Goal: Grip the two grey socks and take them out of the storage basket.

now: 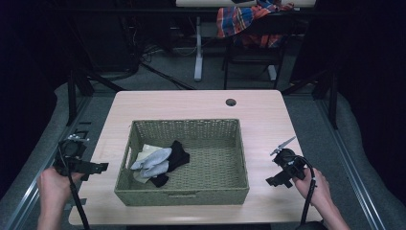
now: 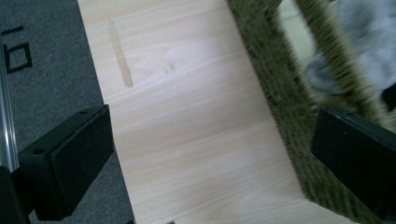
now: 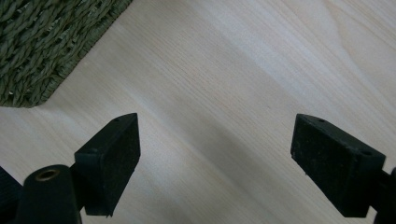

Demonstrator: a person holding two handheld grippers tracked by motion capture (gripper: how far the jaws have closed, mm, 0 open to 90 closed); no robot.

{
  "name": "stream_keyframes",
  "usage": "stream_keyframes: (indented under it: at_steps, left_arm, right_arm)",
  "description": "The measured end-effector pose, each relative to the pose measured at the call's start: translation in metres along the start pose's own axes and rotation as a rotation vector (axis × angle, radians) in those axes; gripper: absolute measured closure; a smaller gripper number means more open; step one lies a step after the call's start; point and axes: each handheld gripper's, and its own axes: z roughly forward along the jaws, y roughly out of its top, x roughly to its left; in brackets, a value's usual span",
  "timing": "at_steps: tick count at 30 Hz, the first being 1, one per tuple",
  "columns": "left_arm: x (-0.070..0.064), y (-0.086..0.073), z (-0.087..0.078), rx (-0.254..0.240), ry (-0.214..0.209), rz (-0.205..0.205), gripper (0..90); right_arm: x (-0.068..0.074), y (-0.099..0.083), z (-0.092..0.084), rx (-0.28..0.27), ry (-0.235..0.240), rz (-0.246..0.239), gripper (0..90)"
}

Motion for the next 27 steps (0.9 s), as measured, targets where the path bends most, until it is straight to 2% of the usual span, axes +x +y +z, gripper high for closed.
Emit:
stream_keyframes:
  at_steps: [1,4,6,7,8,10,20,23,26,27]
  left_arm:
    - [-0.002,0.003,-0.003,-0.006,0.002,0.007,0.0]
    - [-0.009,0.014,-0.009,-0.016,-0.007,0.03,0.0]
    - [-0.011,0.017,-0.01,-0.018,-0.009,0.034,0.0]
    - [-0.013,0.02,-0.011,-0.019,-0.016,0.038,0.0]
    - [-0.017,0.025,-0.012,-0.029,-0.024,0.049,0.0]
    - [-0.02,0.028,-0.013,-0.032,-0.026,0.056,0.0]
    - [-0.05,0.059,-0.014,-0.043,-0.061,0.153,0.0]
    - [-0.054,0.064,-0.013,-0.041,-0.07,0.168,0.1]
    - [-0.062,0.072,-0.01,-0.052,-0.127,0.178,0.1]
    - [-0.066,0.075,-0.008,-0.049,-0.123,0.186,0.1]
  right_arm:
    - [0.001,0.0,0.0,-0.009,0.004,0.014,15.6]
    - [0.0,0.0,0.001,-0.004,0.007,0.003,15.6]
    - [0.001,-0.001,0.002,-0.025,0.009,0.021,15.6]
    - [0.0,0.0,0.0,0.002,0.006,0.002,15.6]
    - [-0.001,0.0,0.0,0.006,0.002,0.0,15.6]
    - [-0.001,0.0,0.0,0.007,0.002,0.001,15.6]
    - [-0.001,0.0,0.0,0.006,-0.003,0.0,15.6]
    - [-0.001,0.0,-0.001,0.005,-0.001,-0.002,15.6]
    - [-0.001,0.0,0.0,-0.003,0.001,0.002,15.6]
    - [-0.001,0.0,0.0,-0.004,0.002,0.002,15.6]
